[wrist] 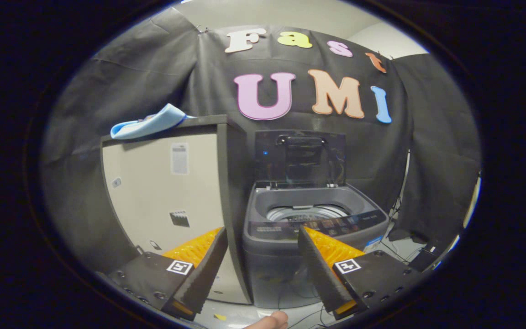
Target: Put the clothes into the washing machine and then close the washing machine lid.
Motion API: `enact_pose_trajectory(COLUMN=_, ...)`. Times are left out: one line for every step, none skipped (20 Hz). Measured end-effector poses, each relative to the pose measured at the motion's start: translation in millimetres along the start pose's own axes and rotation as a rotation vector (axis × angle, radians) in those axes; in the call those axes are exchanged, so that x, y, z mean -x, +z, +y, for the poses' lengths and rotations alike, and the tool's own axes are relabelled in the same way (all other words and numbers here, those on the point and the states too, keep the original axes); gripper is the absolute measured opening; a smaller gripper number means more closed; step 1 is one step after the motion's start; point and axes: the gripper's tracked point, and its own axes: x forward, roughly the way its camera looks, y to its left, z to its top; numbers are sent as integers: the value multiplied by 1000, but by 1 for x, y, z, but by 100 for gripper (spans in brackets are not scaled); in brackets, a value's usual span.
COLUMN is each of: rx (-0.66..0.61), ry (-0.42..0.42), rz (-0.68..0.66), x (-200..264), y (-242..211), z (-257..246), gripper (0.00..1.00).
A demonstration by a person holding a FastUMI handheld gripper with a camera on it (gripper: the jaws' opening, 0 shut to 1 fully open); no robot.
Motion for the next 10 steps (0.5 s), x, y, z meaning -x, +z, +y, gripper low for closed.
enact_pose_trajectory(rx=-8, ry=16, rz=-5, x=-3, y=10, z=14, gripper=97)
enact_pose_trajectory(rx=-17, ry=40, rz=-15, x=-7, y=21, z=32, gripper=97)
enact_pose_trajectory(rx=-29, ry=62, rz=-26, x=-10, y=34, z=49, gripper=97)
enact_pose_trajectory(rx=-48, ry=84, rz=-34, x=-12, y=43, z=63, gripper=97)
enact_pose_trajectory(rx=-70, ry=99, rz=-31, x=-14, y=53, z=77, gripper=97)
enact_pose_trajectory(rx=-86, ry=104, rz=-25, x=-15, y=60, z=87, gripper=97)
enact_pose_trajectory(rx=-99, ry=103, rz=-27, x=-17, y=71, z=96, gripper=97)
enact_pose_trajectory(rx=-111, ry=113, rz=-43, x=-18, y=84, z=108, gripper=97)
enact_pose_trajectory(rx=-126, ry=140, rz=-67, x=-20, y=101, z=122, gripper=97)
enact_pose_trajectory(rx=-147, ry=165, rz=-94, x=-23, y=116, z=137, gripper=97)
